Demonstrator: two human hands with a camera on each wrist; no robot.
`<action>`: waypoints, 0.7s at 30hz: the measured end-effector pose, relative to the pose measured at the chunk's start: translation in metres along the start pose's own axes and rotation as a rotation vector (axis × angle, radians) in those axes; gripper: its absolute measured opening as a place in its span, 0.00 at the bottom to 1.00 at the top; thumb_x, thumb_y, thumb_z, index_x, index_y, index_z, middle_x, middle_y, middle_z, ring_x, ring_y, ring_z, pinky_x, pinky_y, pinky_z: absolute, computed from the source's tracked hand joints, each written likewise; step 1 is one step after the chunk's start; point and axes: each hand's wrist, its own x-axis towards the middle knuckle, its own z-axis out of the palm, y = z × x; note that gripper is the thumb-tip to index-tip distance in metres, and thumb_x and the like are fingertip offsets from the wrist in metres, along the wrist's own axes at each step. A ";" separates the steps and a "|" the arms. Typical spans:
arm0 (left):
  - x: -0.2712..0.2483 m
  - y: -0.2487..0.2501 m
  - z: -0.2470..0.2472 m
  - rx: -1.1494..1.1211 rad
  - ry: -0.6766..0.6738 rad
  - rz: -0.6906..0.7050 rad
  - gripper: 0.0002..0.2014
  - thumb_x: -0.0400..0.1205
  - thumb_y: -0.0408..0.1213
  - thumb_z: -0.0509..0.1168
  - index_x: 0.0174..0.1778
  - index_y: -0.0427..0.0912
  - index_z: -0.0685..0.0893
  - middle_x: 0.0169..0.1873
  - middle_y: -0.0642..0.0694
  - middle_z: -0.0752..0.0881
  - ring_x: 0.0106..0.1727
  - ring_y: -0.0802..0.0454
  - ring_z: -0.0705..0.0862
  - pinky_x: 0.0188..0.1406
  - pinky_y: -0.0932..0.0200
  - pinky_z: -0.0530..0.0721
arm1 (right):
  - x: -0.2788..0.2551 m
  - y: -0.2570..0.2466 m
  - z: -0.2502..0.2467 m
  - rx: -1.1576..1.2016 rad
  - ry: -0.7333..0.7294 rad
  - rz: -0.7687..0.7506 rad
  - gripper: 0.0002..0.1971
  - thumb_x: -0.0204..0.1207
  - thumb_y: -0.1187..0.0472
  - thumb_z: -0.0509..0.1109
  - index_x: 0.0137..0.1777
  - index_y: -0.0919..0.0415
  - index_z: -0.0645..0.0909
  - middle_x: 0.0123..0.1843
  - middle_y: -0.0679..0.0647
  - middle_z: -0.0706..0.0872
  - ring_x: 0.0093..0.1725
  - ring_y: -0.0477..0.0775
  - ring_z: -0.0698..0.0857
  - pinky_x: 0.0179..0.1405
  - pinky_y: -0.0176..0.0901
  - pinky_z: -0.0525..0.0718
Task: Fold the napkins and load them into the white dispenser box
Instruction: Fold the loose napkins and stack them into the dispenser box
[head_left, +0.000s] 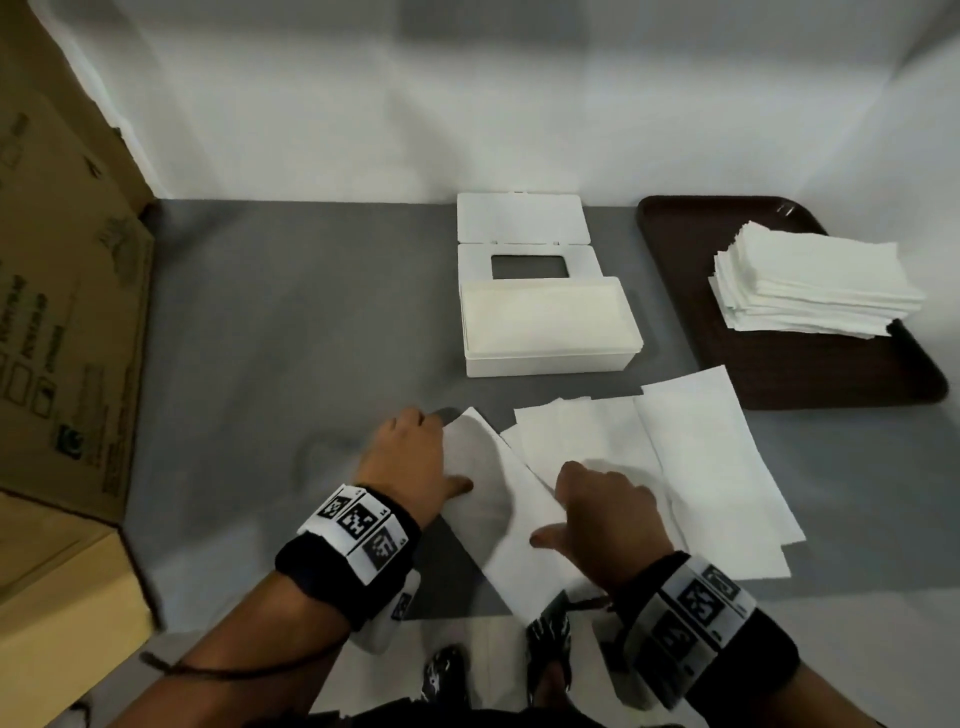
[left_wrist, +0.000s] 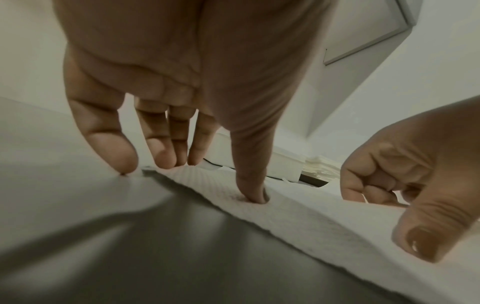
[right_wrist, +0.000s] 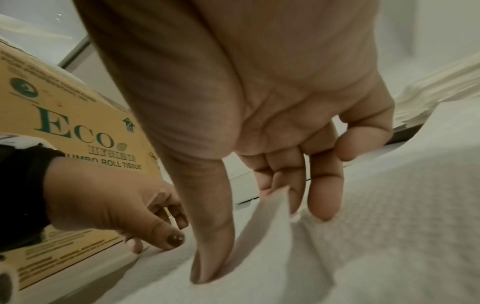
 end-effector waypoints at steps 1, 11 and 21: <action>0.000 -0.001 0.001 0.000 0.008 0.011 0.38 0.72 0.60 0.70 0.74 0.45 0.68 0.66 0.45 0.73 0.67 0.45 0.72 0.68 0.52 0.74 | 0.000 0.000 0.000 -0.007 -0.004 0.003 0.25 0.69 0.37 0.74 0.54 0.54 0.74 0.51 0.49 0.84 0.56 0.56 0.81 0.53 0.50 0.73; -0.004 -0.008 0.002 -0.062 0.068 0.079 0.39 0.73 0.59 0.69 0.78 0.51 0.64 0.67 0.46 0.73 0.68 0.45 0.73 0.69 0.52 0.73 | -0.015 -0.005 0.008 0.280 0.197 -0.137 0.08 0.77 0.55 0.69 0.52 0.57 0.81 0.47 0.53 0.86 0.50 0.58 0.83 0.45 0.45 0.75; -0.006 -0.024 -0.027 -0.738 0.056 0.147 0.11 0.78 0.44 0.71 0.55 0.47 0.83 0.48 0.54 0.89 0.50 0.55 0.87 0.58 0.50 0.84 | -0.018 0.012 -0.054 0.714 0.163 -0.189 0.04 0.77 0.60 0.71 0.43 0.51 0.84 0.42 0.43 0.87 0.44 0.41 0.84 0.45 0.30 0.75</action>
